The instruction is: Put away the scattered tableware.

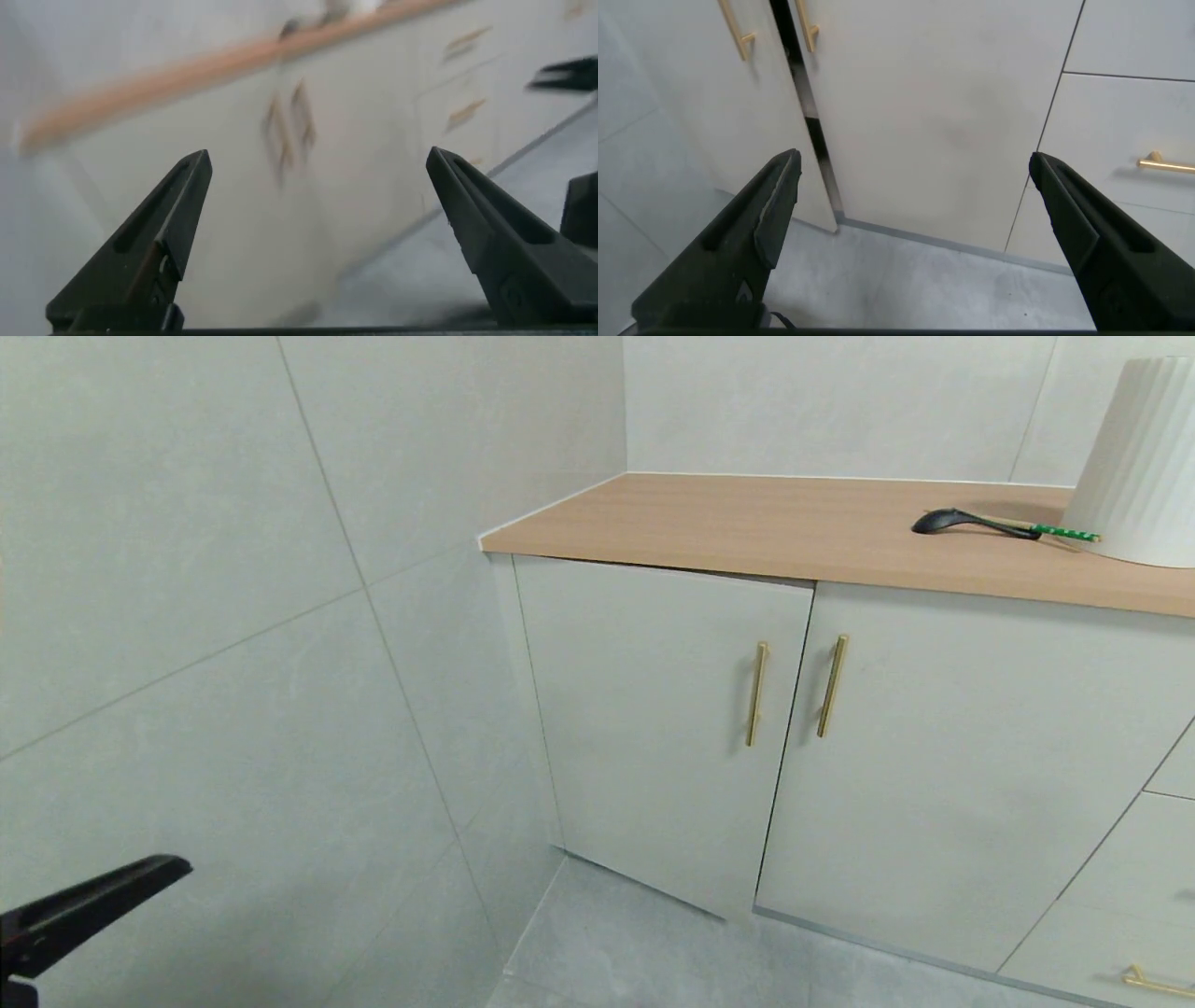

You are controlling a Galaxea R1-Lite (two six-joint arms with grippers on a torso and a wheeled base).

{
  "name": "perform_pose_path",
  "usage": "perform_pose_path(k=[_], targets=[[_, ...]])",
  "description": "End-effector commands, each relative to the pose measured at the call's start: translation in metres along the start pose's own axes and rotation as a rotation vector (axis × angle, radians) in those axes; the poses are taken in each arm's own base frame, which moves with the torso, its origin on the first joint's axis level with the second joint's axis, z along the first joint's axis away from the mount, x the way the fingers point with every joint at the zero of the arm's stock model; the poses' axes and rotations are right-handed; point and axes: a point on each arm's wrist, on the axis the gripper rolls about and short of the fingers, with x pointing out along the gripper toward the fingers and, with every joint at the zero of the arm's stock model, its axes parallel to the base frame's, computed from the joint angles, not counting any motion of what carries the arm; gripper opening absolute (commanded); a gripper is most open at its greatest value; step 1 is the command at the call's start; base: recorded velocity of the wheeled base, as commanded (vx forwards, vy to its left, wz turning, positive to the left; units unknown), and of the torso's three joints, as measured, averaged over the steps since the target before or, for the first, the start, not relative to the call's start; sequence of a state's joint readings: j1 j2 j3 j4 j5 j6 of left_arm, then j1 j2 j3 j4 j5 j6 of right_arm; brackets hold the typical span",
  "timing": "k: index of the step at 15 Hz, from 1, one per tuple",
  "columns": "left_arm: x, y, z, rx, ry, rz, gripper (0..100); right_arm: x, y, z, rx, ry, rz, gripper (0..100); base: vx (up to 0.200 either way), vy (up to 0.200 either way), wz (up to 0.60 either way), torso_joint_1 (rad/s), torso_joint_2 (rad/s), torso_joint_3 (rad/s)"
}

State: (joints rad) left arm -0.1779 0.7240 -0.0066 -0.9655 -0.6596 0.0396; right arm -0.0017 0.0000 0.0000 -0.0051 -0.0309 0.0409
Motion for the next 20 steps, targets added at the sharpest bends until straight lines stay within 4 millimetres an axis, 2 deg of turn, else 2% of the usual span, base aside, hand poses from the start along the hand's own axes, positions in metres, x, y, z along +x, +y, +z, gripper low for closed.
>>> perform_pose_path(k=[1,2,4,6,10,12,16,20], targets=[[-0.038,-0.027,-0.014,0.013,0.042,0.211,100,0.0,0.0,0.0,0.002,0.001,0.0,100,0.0,0.0,0.0,0.0,0.0,0.0],[-0.044,-0.032,-0.02,-0.005,0.07,0.25,100,0.0,0.0,0.0,0.002,-0.001,0.0,100,0.0,0.0,0.0,0.0,0.0,0.0],[-0.073,-0.059,-0.062,-0.044,0.214,0.407,100,0.0,0.0,0.0,0.002,-0.001,0.0,100,0.0,0.0,0.0,0.0,0.0,0.0],[-0.076,-0.055,-0.062,0.088,0.269,0.623,100,0.0,0.0,0.0,0.004,-0.001,0.0,100,0.0,0.0,0.0,0.0,0.0,0.0],[-0.079,-0.051,-0.062,0.106,0.308,0.839,100,0.0,0.0,0.0,-0.006,0.0,-0.001,100,0.0,0.0,0.0,0.0,0.0,0.0],[-0.08,-0.051,-0.062,0.044,0.279,0.868,100,0.0,0.0,0.0,-0.009,0.004,0.002,100,0.0,0.0,0.0,0.0,0.0,0.0],[-0.079,-0.053,-0.066,0.036,0.31,0.743,100,0.0,0.0,0.0,-0.032,0.004,0.003,100,0.0,0.0,0.0,0.0,0.0,0.0],[-0.079,-0.053,-0.066,0.019,0.306,0.746,100,0.0,0.0,0.0,-0.03,0.004,0.003,100,0.0,0.0,-0.45,0.002,0.0,0.001]])
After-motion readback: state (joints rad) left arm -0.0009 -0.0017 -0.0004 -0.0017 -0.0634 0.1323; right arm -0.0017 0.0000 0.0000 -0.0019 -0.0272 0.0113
